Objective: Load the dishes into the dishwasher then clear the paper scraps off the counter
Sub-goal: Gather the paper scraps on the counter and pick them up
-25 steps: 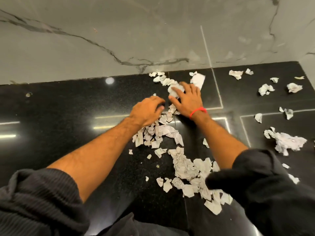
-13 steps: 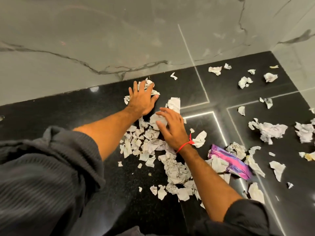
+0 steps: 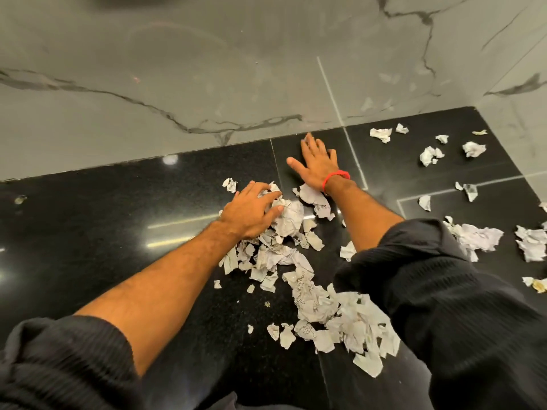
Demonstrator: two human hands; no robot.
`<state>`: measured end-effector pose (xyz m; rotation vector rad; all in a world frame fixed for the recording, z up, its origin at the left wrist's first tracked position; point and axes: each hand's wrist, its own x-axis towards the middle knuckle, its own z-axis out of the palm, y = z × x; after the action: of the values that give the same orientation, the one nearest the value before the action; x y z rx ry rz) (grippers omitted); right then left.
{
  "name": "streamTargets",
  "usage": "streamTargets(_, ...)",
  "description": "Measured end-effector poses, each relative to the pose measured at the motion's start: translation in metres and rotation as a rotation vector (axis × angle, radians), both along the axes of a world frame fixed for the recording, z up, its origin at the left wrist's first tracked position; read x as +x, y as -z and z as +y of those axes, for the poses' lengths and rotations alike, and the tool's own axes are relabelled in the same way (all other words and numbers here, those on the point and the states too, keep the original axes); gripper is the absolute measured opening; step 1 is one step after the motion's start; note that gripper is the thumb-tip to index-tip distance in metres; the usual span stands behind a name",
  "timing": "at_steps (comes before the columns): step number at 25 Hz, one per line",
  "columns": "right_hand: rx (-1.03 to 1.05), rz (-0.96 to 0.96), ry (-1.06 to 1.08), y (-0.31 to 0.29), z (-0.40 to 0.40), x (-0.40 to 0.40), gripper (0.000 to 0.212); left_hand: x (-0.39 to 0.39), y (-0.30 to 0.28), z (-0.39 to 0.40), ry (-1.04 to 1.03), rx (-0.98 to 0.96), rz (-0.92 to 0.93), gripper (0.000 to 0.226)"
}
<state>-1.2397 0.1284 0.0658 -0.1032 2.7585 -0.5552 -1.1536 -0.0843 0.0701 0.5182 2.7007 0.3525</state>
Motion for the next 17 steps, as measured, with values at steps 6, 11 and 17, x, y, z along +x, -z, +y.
streamTargets(6,-0.198,-0.030,-0.096,0.005,0.005,0.043,0.063,0.009,-0.004,0.007,-0.043,0.001,-0.041,0.058)
streamTargets(11,-0.300,0.096,-0.148,0.010,-0.010,0.133,0.064,0.037,0.001,0.003,-0.028,-0.003,0.020,0.058)
streamTargets(17,-0.422,0.171,-0.096,0.020,-0.045,0.201,0.048,0.085,0.001,-0.017,0.064,0.104,0.214,0.036)
